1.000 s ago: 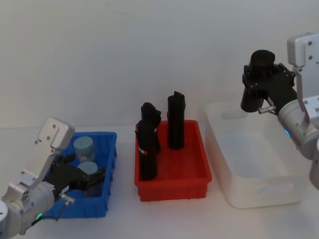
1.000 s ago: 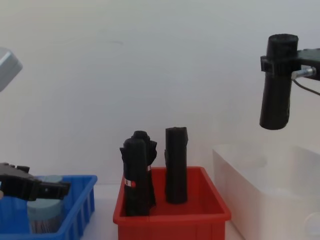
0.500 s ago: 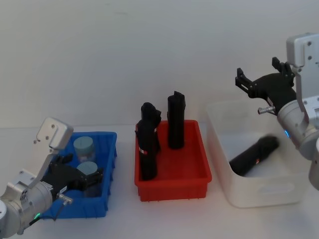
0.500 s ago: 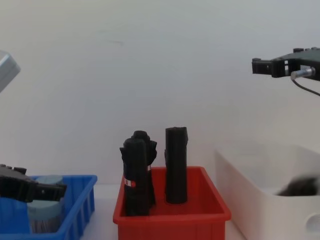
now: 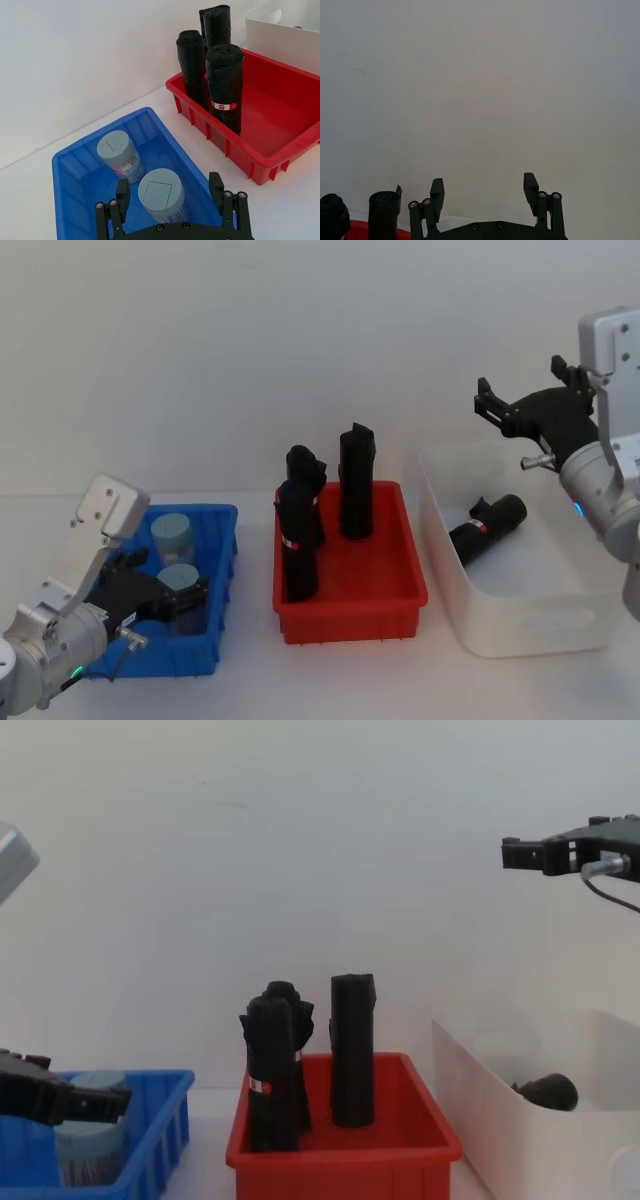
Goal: Pick the cotton swabs from the blue box and place them into the white box.
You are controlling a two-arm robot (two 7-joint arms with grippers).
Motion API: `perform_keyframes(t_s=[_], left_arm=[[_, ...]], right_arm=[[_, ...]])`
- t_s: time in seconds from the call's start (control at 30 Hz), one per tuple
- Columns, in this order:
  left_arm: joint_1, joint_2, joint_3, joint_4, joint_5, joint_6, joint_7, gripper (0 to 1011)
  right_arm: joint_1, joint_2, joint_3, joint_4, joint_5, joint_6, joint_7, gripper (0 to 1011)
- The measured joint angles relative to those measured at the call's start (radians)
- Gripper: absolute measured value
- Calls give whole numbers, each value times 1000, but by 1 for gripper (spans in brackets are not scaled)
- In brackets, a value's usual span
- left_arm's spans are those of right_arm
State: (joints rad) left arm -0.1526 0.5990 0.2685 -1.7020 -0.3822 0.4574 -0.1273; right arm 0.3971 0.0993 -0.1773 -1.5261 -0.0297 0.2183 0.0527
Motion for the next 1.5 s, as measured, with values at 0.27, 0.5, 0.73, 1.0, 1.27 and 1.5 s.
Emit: perform_keyframes(t_s=[0.27,0.5,0.73,1.0,1.27,1.5], left_arm=[[-1,0,-1,2,1,1,-3,1004],[-13,3,-6,19,8,3,-22,1004],[-38,3,-13,52,20,6,-57,1004],[-70,-2,-19,105,19,-10,-117,1004],[-96,-12,-23,158,0,-42,-161,1004],[-103,-20,-30,198,-42,-80,-172,1004]], right_arm=[[0,0,0,0,0,0,0,1001],[0,0,0,0,0,0,0,1001],[0,0,0,0,0,0,0,1001],[0,0,0,0,0,0,0,1002],[0,0,0,0,0,0,0,1001],[0,0,0,0,0,0,0,1001]])
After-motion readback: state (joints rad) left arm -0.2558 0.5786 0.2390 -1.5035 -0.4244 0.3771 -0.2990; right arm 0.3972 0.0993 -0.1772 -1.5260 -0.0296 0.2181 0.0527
